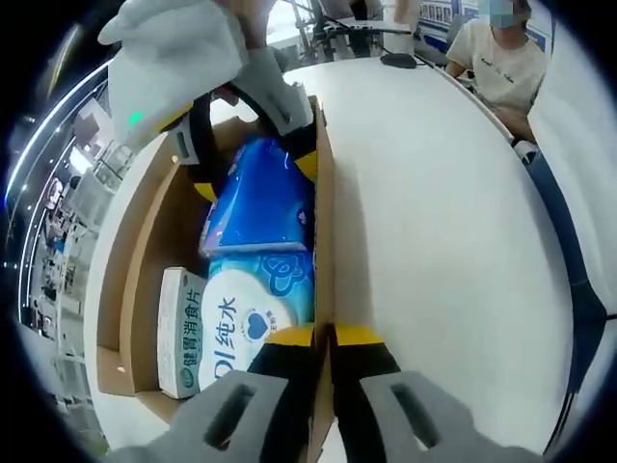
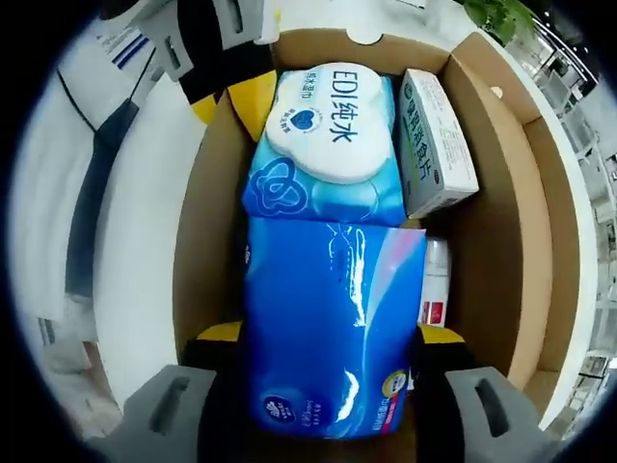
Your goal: Operate the shoe box by opening the lid, removing the specified soft item, and placing it in the target area until the item is outside and the box remains undamaged.
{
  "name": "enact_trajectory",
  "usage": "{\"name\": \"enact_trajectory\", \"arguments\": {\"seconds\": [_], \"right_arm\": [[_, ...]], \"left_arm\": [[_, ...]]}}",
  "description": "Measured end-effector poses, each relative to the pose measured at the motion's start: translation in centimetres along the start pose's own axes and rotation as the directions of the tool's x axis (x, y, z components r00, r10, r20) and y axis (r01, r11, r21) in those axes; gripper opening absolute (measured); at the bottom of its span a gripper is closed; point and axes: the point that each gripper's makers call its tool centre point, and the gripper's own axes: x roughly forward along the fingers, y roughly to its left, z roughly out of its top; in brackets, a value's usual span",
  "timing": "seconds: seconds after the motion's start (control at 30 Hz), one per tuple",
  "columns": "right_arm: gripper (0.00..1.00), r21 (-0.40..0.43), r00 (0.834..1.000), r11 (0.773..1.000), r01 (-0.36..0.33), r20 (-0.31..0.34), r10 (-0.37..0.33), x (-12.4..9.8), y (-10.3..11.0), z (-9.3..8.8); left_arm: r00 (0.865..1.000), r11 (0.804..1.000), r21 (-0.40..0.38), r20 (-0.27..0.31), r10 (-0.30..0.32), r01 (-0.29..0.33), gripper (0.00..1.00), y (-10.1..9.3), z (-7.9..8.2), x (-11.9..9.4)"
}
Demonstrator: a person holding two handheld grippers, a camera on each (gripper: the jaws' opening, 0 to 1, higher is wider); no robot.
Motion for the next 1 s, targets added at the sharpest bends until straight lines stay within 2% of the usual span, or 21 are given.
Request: {"name": "enact_trajectory", "arguments": {"seconds": [0.13, 0.33, 1.0], "right_arm": [[0.69, 0.011, 1.000, 1.000, -0.004, 0.002, 0.004, 0.59, -0.03, 0.04], [0.70, 0.024, 0.999, 0.999, -0.044, -0.012, 0.045, 0.84, 0.11, 0.09], [0.69, 0.022, 0.996, 1.000, -0.015, -0.084, 0.017, 1.04, 0.17, -0.29]], "left_arm": [[1.000, 1.000, 0.002, 0.002, -0.001, 0.001, 0.04, -0.03, 0.08, -0.04], [1.000, 1.000, 0.001, 0.005, -0.002, 0.002, 0.04, 0.03, 0.10, -0.01], [1.000, 1.000, 0.004, 0.005, -0.009, 0.009, 0.03, -0.09, 0.25, 0.04]]}}
